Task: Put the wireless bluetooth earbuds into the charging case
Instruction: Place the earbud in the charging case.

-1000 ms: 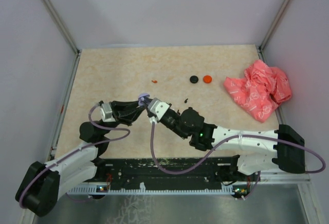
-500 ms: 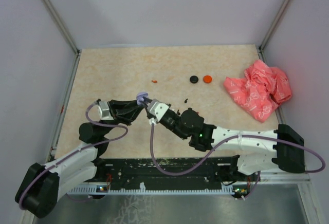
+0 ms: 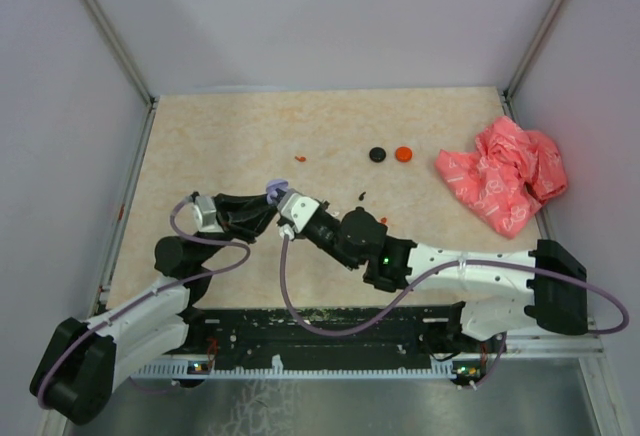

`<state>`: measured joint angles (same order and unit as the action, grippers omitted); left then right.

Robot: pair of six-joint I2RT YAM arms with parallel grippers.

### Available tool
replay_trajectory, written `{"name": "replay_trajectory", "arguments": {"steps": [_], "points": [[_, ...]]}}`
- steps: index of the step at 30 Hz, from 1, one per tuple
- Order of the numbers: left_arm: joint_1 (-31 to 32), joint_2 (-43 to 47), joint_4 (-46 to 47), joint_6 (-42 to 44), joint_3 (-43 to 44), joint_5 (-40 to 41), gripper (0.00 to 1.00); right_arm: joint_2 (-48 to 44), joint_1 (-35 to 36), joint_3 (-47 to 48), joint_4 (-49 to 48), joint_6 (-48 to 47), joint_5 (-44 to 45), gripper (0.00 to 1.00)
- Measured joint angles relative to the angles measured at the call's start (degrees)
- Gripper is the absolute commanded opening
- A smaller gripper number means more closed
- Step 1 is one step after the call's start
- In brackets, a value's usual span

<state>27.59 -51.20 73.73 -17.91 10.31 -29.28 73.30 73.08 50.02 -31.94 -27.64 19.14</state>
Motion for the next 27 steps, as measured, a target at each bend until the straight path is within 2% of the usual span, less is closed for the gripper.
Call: {"name": "replay_trajectory", "arguments": {"steps": [9,17,27], "points": [[0.0,0.0,-0.2,1.1,0.0,-1.1,0.0,0.4,0.6,1.6,3.1,2.5,0.1,0.32],[0.0,-0.1,0.0,1.2,-0.7,-1.3,0.0,0.1,0.6,2.6,7.0,4.3,0.3,0.37],[0.0,-2.3,0.2,1.0,-1.9,-2.5,0.0,-2.8,0.4,8.1,19.9,6.3,0.0,0.43]]}}
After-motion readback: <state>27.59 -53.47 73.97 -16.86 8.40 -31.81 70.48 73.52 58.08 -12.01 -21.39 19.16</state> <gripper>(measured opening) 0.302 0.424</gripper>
